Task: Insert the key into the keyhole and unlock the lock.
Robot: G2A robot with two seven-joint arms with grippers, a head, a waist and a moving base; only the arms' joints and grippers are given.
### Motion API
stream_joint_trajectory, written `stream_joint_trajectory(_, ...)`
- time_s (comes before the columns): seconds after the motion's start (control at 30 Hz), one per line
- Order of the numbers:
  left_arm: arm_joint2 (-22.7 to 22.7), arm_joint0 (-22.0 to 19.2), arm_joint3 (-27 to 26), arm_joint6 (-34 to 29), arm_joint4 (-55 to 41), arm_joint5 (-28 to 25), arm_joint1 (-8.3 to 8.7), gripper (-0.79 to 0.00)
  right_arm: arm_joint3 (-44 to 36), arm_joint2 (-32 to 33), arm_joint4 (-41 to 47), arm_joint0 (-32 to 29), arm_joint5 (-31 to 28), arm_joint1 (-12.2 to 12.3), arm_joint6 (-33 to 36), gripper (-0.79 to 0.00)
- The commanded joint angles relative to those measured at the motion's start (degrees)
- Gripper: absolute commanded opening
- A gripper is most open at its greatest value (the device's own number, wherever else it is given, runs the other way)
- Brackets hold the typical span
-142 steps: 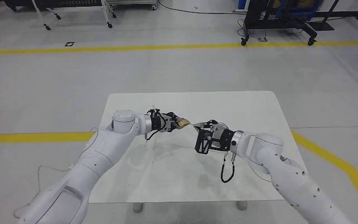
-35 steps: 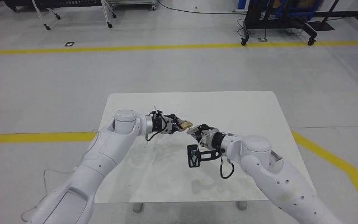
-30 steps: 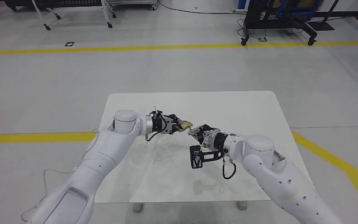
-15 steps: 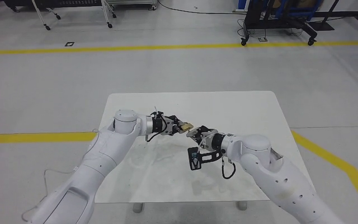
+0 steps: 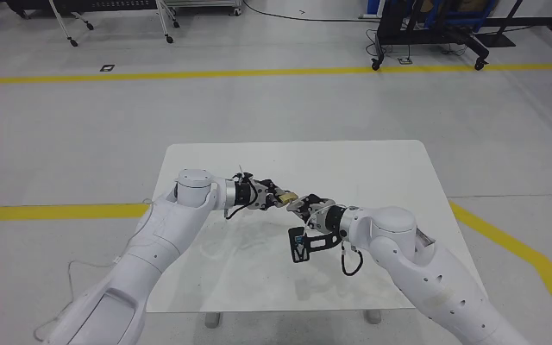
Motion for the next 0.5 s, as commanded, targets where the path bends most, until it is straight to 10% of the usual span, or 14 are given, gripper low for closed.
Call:
stream_joint_trajectory(0.0, -0.05, 0.01, 0.00, 0.02, 0.05, 0.04, -0.01, -0.785, -0.37, 0.28, -0.07, -0.24, -0.08, 0.08, -0.39, -0.785)
stream_joint_trajectory(0.47, -0.53, 0.09, 0.00, -0.70, 0.10, 0.24, -0.06, -0.785, -0.43, 0.69, -1.45, -1.16, -0.01, 0.22, -0.35, -0.785)
